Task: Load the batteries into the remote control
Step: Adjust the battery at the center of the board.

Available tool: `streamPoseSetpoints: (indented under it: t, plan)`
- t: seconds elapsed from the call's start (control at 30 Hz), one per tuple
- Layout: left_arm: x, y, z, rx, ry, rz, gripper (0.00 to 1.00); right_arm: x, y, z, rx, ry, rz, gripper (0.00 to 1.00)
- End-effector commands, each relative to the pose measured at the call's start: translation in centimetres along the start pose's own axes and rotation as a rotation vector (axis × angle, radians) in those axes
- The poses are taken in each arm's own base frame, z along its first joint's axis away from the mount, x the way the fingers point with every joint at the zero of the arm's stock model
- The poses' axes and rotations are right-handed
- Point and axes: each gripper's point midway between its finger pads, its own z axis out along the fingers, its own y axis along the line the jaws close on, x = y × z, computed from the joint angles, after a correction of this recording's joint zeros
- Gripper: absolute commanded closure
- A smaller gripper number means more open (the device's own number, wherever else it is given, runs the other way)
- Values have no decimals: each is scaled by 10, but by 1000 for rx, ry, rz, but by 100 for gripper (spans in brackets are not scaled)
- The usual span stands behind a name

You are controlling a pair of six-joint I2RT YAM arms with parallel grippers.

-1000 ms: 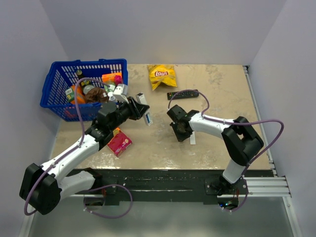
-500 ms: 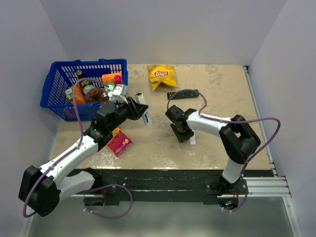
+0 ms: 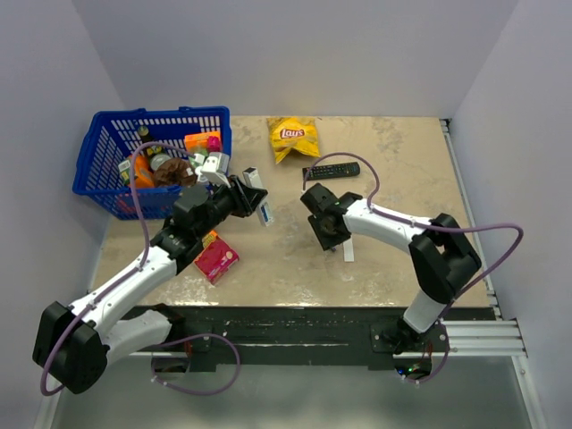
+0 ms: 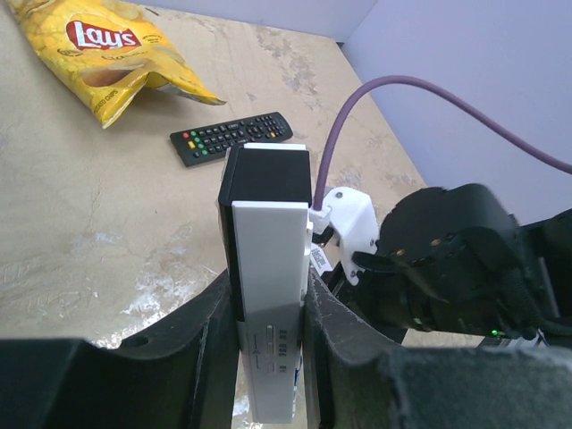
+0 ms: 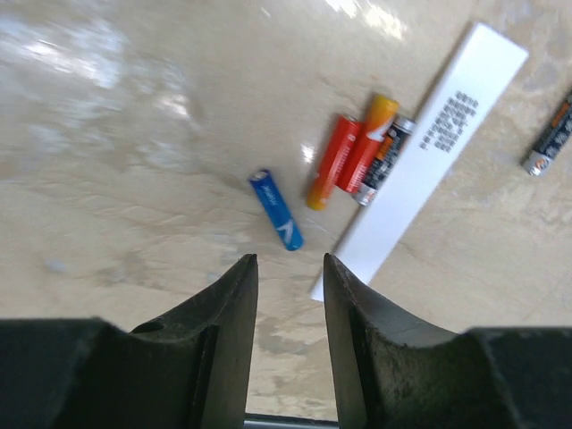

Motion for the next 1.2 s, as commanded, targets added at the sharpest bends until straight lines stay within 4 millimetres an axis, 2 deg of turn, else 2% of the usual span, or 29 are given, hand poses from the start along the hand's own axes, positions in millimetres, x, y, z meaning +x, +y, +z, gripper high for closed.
streamPoseSetpoints:
  t: [0.0,0.07,0.23,0.57,0.83,1.0,1.17]
  plan:
    - [-26,-15,-4,40,-74,32,100,-47,31,-31,-189,-179,35,60]
    - [-25,-15,-5,42,-72,35,100,-54,38,-30,-223,-194,29,61]
    - [-29,-15,-8,33,-78,50,100,-57,39,-10,-196,-163,-58,62]
    - [-34,-12,-15,9,-89,82,100,-42,37,13,-170,-55,-162,66]
    - [-32,-11,-13,4,-83,83,100,-15,37,15,-194,36,-198,71]
    - [-31,-10,-13,4,-80,81,100,-1,45,15,-248,74,-188,75]
    - [-29,-9,-12,5,-74,80,100,-2,46,10,-258,55,-166,74]
